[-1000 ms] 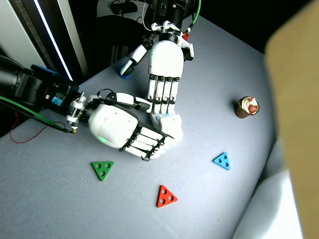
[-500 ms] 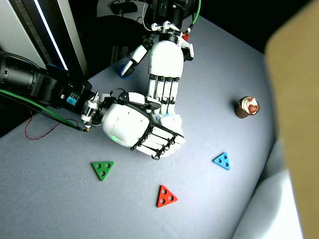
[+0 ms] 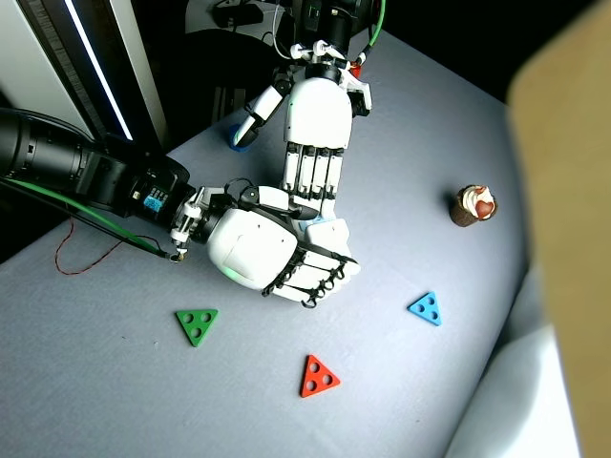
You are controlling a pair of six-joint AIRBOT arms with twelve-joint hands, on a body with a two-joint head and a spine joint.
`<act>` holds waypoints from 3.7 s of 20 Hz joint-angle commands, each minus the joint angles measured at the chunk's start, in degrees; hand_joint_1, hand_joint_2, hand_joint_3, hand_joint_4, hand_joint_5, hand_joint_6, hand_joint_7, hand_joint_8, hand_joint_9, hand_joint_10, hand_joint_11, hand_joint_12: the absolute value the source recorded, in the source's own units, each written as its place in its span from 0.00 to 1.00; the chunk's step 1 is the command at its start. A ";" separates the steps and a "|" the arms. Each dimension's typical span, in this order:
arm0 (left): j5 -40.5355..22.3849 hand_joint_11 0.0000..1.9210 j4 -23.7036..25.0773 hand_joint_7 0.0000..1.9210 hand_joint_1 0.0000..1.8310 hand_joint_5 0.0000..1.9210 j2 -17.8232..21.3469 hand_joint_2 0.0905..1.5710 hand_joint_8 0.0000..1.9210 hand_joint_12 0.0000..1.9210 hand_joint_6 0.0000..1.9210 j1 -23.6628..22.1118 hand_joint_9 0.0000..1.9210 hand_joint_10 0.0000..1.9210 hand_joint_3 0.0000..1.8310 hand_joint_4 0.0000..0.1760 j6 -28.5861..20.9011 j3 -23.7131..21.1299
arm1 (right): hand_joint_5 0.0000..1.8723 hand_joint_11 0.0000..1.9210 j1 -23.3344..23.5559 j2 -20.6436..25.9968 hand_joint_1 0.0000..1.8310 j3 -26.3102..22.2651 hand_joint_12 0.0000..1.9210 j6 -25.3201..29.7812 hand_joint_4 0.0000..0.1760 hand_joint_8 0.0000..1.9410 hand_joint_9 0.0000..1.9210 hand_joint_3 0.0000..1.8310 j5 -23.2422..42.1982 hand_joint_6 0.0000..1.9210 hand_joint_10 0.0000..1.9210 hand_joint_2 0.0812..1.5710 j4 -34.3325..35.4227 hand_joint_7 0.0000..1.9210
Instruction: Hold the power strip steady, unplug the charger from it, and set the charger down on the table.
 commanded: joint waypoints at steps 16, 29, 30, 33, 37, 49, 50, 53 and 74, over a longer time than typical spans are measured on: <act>-3.44 0.02 -0.12 0.05 0.01 0.04 0.16 0.66 0.00 0.03 0.00 -0.23 0.05 0.00 0.00 0.00 -0.85 0.01 | 0.56 0.27 0.56 -0.79 0.67 1.80 0.64 0.55 0.00 0.48 0.61 0.00 5.42 0.40 0.01 0.67 -4.96 0.56; -3.45 0.02 -0.13 0.04 0.01 0.04 0.07 0.65 0.00 0.03 0.00 -0.18 0.04 0.00 0.00 0.00 -2.33 0.35 | 0.57 0.29 1.00 -0.79 0.67 2.13 0.58 0.86 0.22 0.42 0.62 0.00 13.11 0.42 0.01 0.66 -7.26 0.57; -3.45 0.02 -0.13 0.05 0.01 0.05 0.07 0.65 0.00 0.03 0.01 -0.17 0.04 0.00 0.00 0.00 -2.33 0.34 | 0.57 0.29 1.29 -0.79 0.67 2.14 0.58 1.72 0.23 0.41 0.62 0.00 13.96 0.43 0.01 0.66 -7.26 0.58; -3.47 0.03 -0.13 0.05 0.00 0.04 0.07 0.65 0.00 0.03 0.00 -0.09 0.04 0.00 0.00 0.00 -2.34 0.30 | 0.58 0.30 1.76 -0.78 0.67 2.19 0.58 2.89 0.24 0.39 0.62 0.00 15.40 0.42 0.01 0.66 -7.25 0.58; -3.35 0.02 -0.13 0.05 0.00 0.04 0.07 0.65 0.00 0.03 0.00 0.22 0.04 0.00 0.00 0.00 -2.75 0.24 | 0.59 0.31 1.76 -0.78 0.68 2.19 0.55 2.89 0.26 0.36 0.62 0.00 15.44 0.40 0.01 0.65 -7.68 0.60; -3.38 0.03 -0.06 0.06 0.01 0.05 -0.84 0.65 0.00 0.03 0.00 3.67 0.05 0.00 0.00 0.00 -5.35 -0.03 | 0.58 0.31 1.75 -0.78 0.68 1.84 0.54 2.89 0.25 0.39 0.62 0.00 15.76 0.41 0.00 0.66 -9.60 0.58; -3.37 0.04 -0.06 0.07 0.01 0.06 -0.83 0.65 0.00 0.03 0.01 3.67 0.06 0.01 0.00 0.00 -5.35 -0.03 | 0.58 0.30 1.75 -0.78 0.67 1.84 0.54 2.89 0.25 0.38 0.62 0.00 15.92 0.42 0.00 0.66 -9.74 0.59; -3.13 0.03 0.03 0.05 0.00 0.04 -0.83 0.65 0.00 0.02 0.00 3.70 0.05 0.00 0.00 0.00 -5.34 -0.16 | 0.58 0.30 1.75 -0.78 0.67 1.83 0.54 2.89 0.26 0.40 0.62 0.00 16.34 0.41 0.00 0.66 -9.74 0.58; -3.78 0.03 0.45 0.05 0.00 0.04 -0.77 0.64 0.00 0.02 0.00 3.76 0.04 0.00 0.00 0.00 -4.97 -0.44 | 0.59 0.32 1.75 3.25 0.68 -0.74 0.51 2.89 0.24 0.36 0.62 0.00 17.58 0.41 0.00 0.65 -15.93 0.59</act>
